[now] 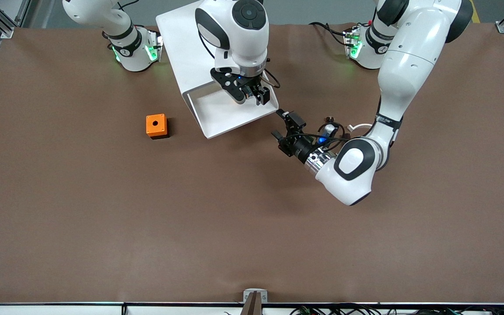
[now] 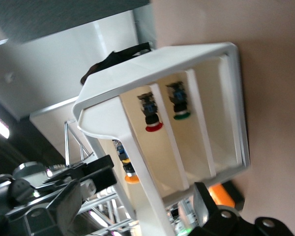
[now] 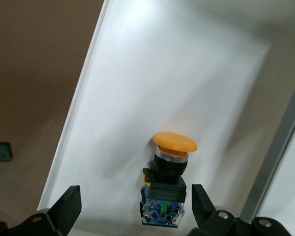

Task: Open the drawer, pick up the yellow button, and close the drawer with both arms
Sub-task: 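Grasp the yellow button with the right gripper while the left gripper withdraws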

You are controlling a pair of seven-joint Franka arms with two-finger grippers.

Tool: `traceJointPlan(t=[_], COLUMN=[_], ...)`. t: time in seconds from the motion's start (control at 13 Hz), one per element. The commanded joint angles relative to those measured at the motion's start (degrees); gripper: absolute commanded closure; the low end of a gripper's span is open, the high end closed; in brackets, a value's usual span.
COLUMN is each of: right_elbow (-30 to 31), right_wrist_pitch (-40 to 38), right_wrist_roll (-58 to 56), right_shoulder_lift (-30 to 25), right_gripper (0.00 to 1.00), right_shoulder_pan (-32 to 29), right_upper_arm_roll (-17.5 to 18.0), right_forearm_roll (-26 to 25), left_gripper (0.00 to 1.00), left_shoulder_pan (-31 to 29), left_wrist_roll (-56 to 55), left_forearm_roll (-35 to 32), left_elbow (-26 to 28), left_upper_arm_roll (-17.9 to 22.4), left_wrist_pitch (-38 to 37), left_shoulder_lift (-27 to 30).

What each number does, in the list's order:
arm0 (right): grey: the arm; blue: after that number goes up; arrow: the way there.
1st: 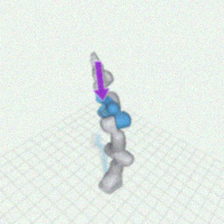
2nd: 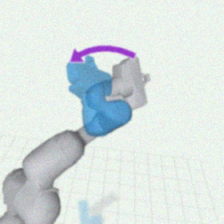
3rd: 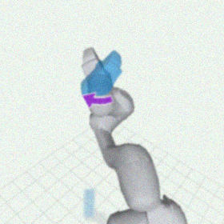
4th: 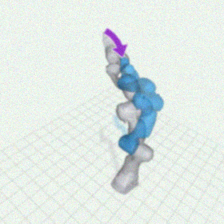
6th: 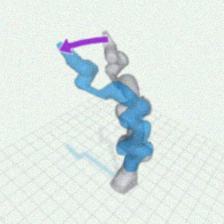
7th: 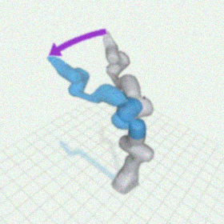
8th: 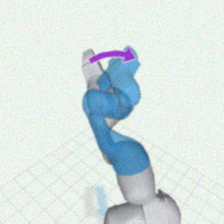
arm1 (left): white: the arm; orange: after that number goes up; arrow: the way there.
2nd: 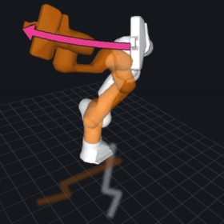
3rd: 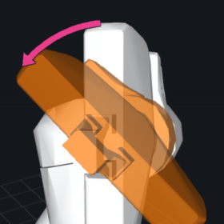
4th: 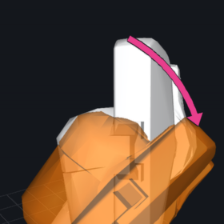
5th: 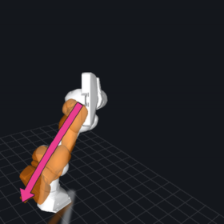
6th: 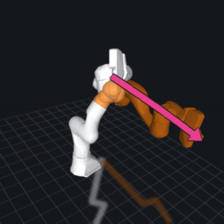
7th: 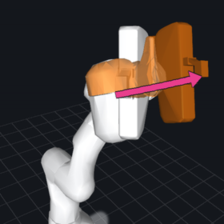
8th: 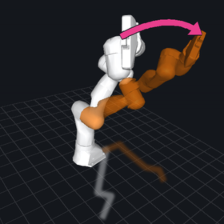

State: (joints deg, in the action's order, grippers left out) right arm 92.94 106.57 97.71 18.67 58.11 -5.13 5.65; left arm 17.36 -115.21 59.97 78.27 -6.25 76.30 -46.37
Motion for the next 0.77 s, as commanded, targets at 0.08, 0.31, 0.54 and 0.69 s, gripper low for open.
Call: traceJointPlan(t=[0.08,0.31,0.54,0.69], right_elbow=[0.9,1.7,2.1,2.0], right_wrist_pitch=[0.1,0.0,0.0,-0.1], right_wrist_roll=[1.0,0.9,0.5,-0.1], right_shoulder_lift=[0.5,0.5,0.5,0.4], right_gripper=[0.03,0.07,0.27,0.62], right_shoulder_pan=[1.3,1.4,1.5,1.4], right_upper_arm_roll=[-0.8,-0.8,-0.7,-0.7], right_forearm_roll=[1.1,1.1,1.1,1.1], left_gripper=[0.0,0.02,0.03,0.04], left_shoulder_pan=[0.4,0.6,0.7,0.5], left_wrist_roll=[18.6,33.5,46.2,53.2], left_forearm_roll=[-3.8,-10.5,-17.8,-23.2], left_elbow=[-4.2,-5.7,-5.7,-5.6], left_upper_arm_roll=[2.7,3.2,3.1,3.0], left_wrist_pitch=[-0.2,1.1,4.9,8.7], left_shoulder_lift=[0.1,0.9,4.4,7.6])
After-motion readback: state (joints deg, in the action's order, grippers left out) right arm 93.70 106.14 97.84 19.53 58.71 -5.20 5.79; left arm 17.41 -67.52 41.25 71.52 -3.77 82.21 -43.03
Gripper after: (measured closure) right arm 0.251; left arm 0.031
